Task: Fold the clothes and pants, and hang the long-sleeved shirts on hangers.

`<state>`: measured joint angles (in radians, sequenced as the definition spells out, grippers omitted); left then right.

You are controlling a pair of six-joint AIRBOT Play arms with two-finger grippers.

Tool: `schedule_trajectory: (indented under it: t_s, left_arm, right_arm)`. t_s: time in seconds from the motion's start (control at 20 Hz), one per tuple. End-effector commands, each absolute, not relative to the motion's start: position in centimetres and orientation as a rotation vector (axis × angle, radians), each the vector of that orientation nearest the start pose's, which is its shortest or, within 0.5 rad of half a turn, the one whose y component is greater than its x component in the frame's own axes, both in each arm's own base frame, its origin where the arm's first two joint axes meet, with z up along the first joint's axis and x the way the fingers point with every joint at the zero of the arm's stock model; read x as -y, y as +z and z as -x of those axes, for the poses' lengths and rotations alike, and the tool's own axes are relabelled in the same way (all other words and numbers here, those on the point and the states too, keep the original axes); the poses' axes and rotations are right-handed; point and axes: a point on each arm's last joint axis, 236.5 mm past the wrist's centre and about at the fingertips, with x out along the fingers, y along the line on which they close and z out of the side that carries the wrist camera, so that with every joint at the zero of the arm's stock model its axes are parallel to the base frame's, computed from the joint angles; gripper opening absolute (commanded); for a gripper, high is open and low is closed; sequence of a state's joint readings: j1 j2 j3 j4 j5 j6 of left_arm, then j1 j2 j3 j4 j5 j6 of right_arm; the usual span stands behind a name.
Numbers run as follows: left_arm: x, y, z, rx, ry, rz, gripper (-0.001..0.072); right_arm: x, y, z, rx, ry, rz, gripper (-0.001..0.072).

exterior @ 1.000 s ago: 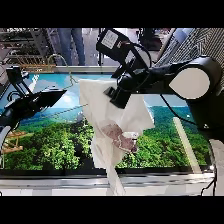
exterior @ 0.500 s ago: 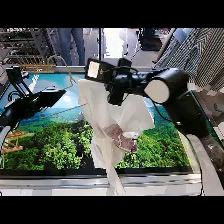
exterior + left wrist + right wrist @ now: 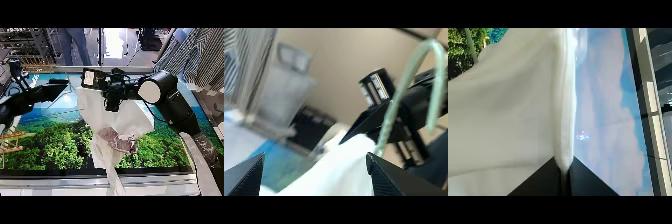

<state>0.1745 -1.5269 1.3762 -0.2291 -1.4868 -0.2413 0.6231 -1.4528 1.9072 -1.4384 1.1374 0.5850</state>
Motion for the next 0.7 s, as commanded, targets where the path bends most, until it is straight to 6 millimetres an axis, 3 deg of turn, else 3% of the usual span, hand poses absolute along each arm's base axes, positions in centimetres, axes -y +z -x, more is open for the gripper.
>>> schedule_trajectory:
  t_s: [0.0, 0.1, 0.2, 0.3, 0.35, 0.5, 0.65]
  left_arm:
    - [13.1, 23.8, -46.3, -0.238, -1.101, 0.238, 0.0719]
    - [10.5, 25.3, -47.2, -0.258, -0.974, 0.196, 0.0718]
    - [8.0, 27.0, -47.4, -0.309, -0.828, 0.288, 0.0711]
    - [7.0, 26.2, -46.0, -0.474, -0.701, 0.379, 0.0698]
    - [7.4, 25.0, -44.8, -0.573, -0.651, 0.379, 0.0698]
    - [10.8, 22.1, -42.5, -0.777, -0.57, 0.373, 0.0698]
    - [18.6, 21.4, -42.3, -0.779, -0.65, 0.412, 0.0699]
  right_arm:
    - [-31.3, 22.8, -39.8, -0.36, 0.989, 1.054, 0.0018]
    - [-30.4, 22.9, -40.6, -0.404, 0.934, 0.992, 0.0018]
    - [-28.2, 23.0, -42.3, -0.476, 0.82, 0.883, 0.0018]
    - [-25.6, 23.7, -44.7, -0.495, 0.69, 0.798, 0.0018]
    - [-24.2, 24.4, -46.0, -0.486, 0.617, 0.759, 0.0018]
    - [-21.1, 26.2, -47.8, -0.47, 0.488, 0.698, 0.0018]
    - [-20.2, 28.1, -47.1, -0.436, 0.461, 0.702, 0.0018]
